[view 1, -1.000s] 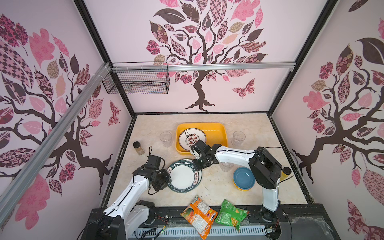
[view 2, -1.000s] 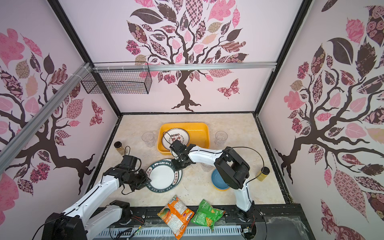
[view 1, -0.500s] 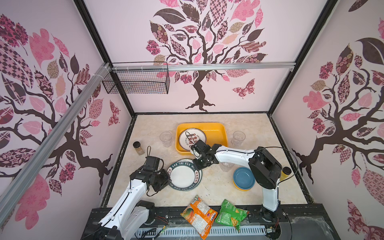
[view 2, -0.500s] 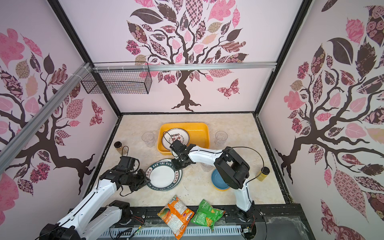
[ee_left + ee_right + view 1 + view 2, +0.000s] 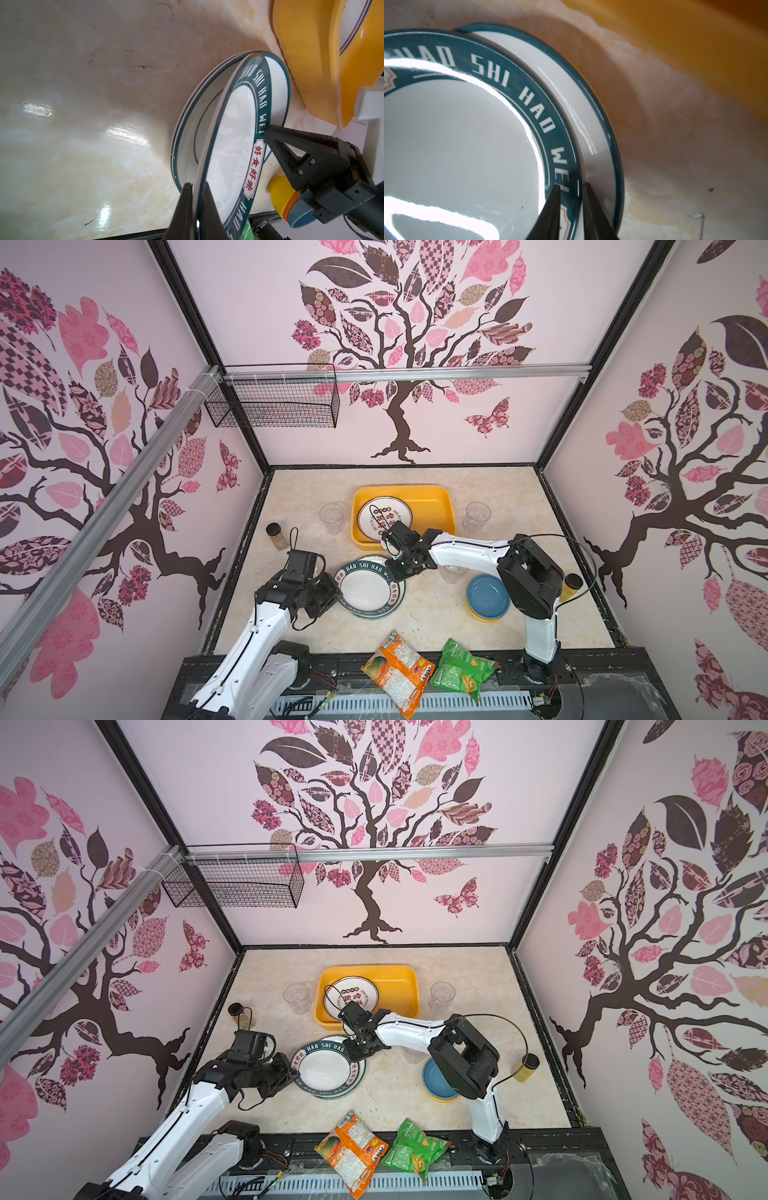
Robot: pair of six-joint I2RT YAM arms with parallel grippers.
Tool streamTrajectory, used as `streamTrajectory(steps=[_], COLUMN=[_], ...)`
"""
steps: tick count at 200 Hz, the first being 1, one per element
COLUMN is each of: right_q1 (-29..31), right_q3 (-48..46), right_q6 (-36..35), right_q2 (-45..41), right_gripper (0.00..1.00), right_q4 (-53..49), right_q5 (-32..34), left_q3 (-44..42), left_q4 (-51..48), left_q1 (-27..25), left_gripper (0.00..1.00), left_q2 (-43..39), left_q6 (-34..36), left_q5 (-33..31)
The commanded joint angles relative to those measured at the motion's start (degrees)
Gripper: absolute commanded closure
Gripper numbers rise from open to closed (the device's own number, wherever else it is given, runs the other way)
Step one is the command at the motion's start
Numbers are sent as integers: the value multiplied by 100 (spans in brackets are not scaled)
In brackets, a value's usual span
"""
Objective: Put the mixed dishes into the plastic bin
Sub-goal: 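Lift the green-rimmed plate with the right gripper and carry it toward the yellow bin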
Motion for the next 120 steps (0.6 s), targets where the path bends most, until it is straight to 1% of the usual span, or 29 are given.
streamTrajectory(steps=[1, 23, 64, 103, 120], right_q1=[42, -20, -282, -602, -692], right_q3=[15, -42, -226, -510, -633], right_q6=[107, 203, 380, 596, 658], right_q2=[-649, -940, -1582, -2088, -2277], right_gripper=[76, 74, 65, 62, 61], right_q4=[155, 230, 328, 494, 575], right_q5=[40, 78, -19, -369, -409], left_q3=[259, 317, 436, 528, 567], left_q4=[183, 232, 351, 545, 674], left_q1=[56, 94, 120, 122, 118], left_gripper=[100, 100, 100, 100, 100], left_q2=[-130, -296, -627, -753, -788], left_q6=[-59, -81, -85, -28, -65], left_q5=[-110, -53, 184, 560, 792])
